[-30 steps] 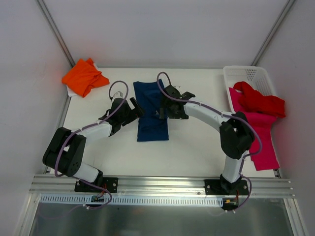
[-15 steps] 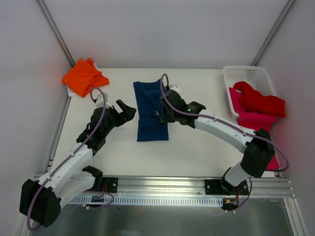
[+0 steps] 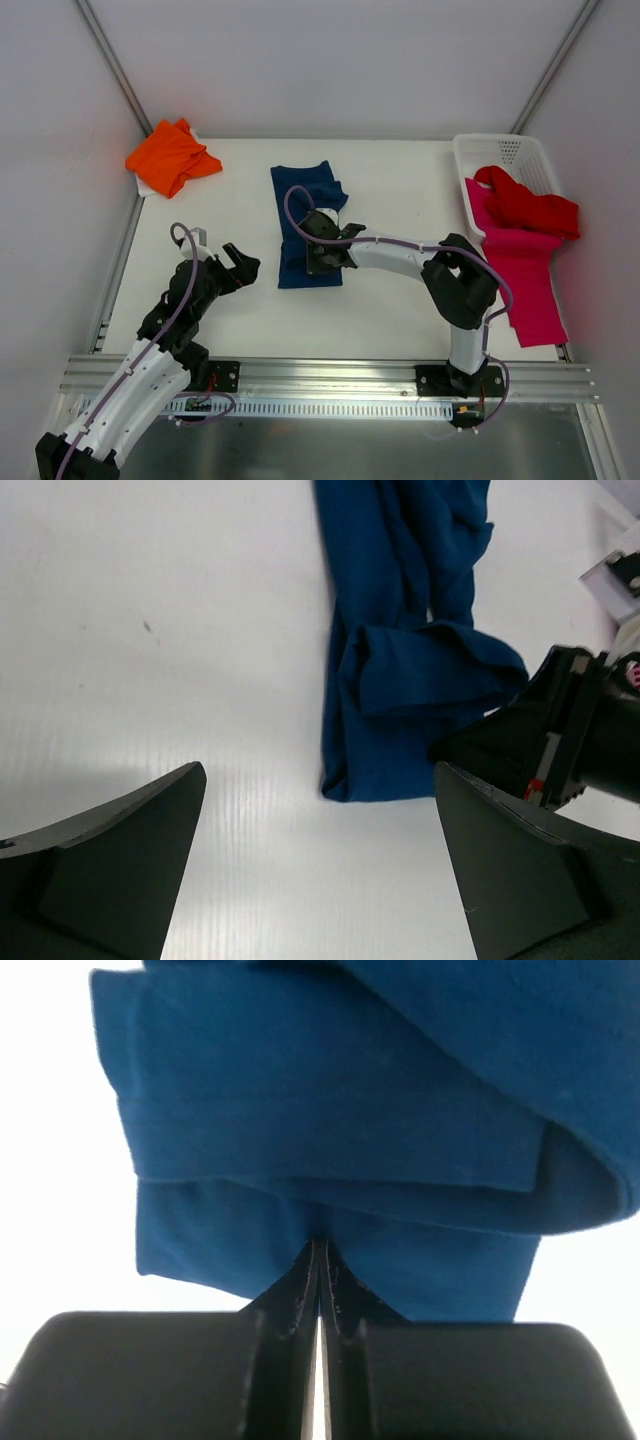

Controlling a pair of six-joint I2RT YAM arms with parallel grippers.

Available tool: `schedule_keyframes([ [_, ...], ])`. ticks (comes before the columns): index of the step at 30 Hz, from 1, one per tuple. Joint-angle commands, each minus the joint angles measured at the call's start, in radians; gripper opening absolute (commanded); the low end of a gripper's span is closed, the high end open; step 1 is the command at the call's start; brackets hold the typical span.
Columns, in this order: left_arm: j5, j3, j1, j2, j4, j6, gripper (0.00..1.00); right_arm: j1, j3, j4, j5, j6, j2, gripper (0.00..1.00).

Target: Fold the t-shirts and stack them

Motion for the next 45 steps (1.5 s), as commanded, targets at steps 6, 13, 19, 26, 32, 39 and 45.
schedule_keyframes([
  [6, -0.054, -0.054, 0.007, -0.093, -0.076, 0.037, 0.99, 0.015, 0.033, 0.037, -0.001, 0.021, 0.013, 0.00],
  [13, -0.089, -0.082, 0.007, -0.061, -0.074, 0.034, 0.99, 0.015, 0.067, 0.019, 0.026, -0.005, 0.039, 0.00],
  [19, -0.100, -0.096, 0.007, -0.064, -0.068, 0.035, 0.99, -0.004, 0.140, -0.006, 0.033, -0.040, 0.098, 0.01],
  [26, -0.094, -0.103, 0.007, -0.065, -0.065, 0.028, 0.99, -0.054, 0.232, -0.041, 0.018, -0.083, 0.134, 0.00],
  [32, -0.094, -0.105, 0.007, -0.059, -0.062, 0.025, 0.99, -0.099, 0.277, -0.058, 0.016, -0.121, 0.147, 0.01],
  [39, -0.094, -0.107, 0.007, -0.051, -0.060, 0.025, 0.99, -0.180, 0.432, -0.096, 0.004, -0.198, 0.222, 0.00],
  [45, -0.092, -0.107, 0.007, -0.044, -0.057, 0.025, 0.99, -0.261, 0.769, -0.144, -0.004, -0.302, 0.378, 0.19],
])
